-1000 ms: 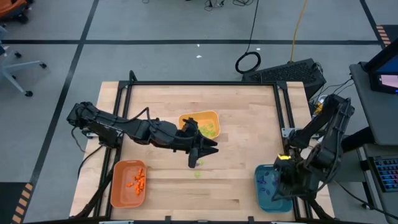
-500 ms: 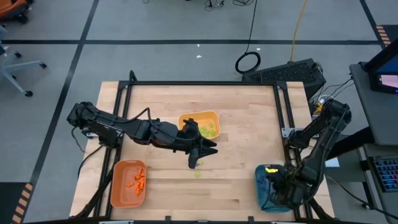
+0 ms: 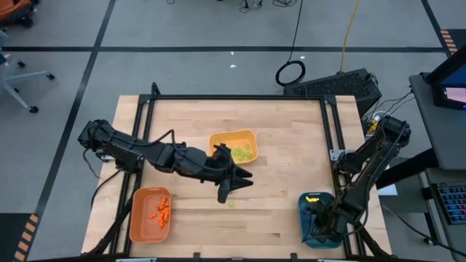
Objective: Sort Halloween decoration
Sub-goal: Put the violet witch hat toy into the blue bin
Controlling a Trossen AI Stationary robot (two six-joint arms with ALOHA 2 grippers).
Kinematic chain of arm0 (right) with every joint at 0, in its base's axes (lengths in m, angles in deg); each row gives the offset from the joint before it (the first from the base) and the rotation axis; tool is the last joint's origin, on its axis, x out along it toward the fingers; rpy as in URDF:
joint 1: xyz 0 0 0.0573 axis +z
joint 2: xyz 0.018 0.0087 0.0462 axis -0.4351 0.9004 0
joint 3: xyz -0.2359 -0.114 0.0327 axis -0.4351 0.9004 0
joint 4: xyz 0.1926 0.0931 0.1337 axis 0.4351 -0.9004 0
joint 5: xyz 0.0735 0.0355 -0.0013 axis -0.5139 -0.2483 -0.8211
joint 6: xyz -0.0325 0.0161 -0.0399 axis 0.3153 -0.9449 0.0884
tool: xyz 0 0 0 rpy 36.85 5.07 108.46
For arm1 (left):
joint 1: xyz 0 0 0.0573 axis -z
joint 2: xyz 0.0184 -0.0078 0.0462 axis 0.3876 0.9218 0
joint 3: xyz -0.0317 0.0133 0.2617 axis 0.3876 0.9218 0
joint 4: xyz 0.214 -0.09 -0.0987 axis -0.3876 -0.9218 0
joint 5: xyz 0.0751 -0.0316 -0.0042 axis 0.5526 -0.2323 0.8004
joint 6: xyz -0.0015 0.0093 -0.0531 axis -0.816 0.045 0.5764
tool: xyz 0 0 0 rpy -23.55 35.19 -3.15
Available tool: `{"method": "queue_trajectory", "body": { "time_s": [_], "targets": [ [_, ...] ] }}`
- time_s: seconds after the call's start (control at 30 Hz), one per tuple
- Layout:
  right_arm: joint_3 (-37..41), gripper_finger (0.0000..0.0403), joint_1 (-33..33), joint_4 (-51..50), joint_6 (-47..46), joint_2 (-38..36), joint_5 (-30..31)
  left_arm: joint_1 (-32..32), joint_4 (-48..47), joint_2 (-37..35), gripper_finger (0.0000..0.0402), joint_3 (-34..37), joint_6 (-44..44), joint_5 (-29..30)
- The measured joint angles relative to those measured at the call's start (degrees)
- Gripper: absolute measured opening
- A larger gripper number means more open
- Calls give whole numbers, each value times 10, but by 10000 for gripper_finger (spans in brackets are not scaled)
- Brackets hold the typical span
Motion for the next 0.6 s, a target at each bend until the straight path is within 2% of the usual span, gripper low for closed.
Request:
{"method": "queue_trajectory", "body": {
  "time_s": [0.23,0.6],
  "targets": [
    [11,19,0,14,-19,0,5,6,-19,0,151,0,0,0],
    [11,116,0,22,-52,-16,-26,8,-73,0,151,0,2,5]
  ]
}}
